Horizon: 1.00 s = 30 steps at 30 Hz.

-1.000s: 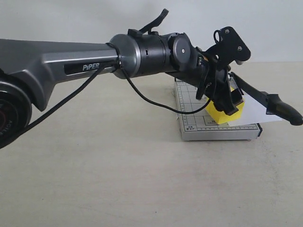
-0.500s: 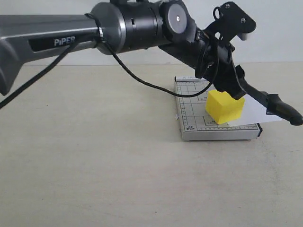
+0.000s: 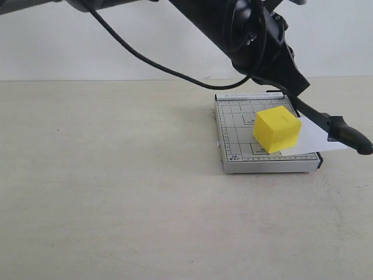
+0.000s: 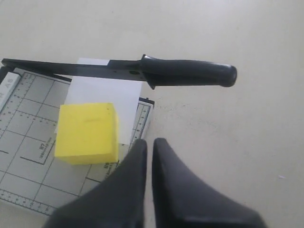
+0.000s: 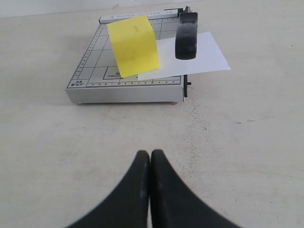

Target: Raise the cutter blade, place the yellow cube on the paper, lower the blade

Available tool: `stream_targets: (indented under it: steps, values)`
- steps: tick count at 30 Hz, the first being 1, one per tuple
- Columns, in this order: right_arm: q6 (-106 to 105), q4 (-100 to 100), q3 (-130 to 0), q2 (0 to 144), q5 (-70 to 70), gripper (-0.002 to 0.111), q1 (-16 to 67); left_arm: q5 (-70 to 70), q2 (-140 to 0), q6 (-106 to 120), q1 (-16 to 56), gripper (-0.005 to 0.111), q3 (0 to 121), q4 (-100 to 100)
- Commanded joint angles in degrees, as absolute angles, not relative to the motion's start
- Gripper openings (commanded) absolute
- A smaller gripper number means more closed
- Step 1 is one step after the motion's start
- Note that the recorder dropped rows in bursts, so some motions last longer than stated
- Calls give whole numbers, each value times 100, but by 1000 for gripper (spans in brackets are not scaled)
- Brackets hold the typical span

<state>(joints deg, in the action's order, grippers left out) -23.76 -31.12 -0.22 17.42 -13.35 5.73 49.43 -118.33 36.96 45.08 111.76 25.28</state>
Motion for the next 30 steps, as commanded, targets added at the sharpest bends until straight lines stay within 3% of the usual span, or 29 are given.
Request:
stream_targets:
  steps: [1,11,22,30]
  values:
    - [-2390,-3134,0,1711,-1338,0,583,5240,-11533,3408,4522,5,11152,2723]
    - [-2390,-3134,0,1711,-1338,0,583,5357,-10771,3426,4522,5,10541,3259]
    - [-2390,-3134,0,1711,-1375,0,583,6818,-10230,3287,4522,5,10541,3586]
    - [-2390,-3134,0,1711,-1375,0,583,4563,-9931,3917,5085,5,10426,3397]
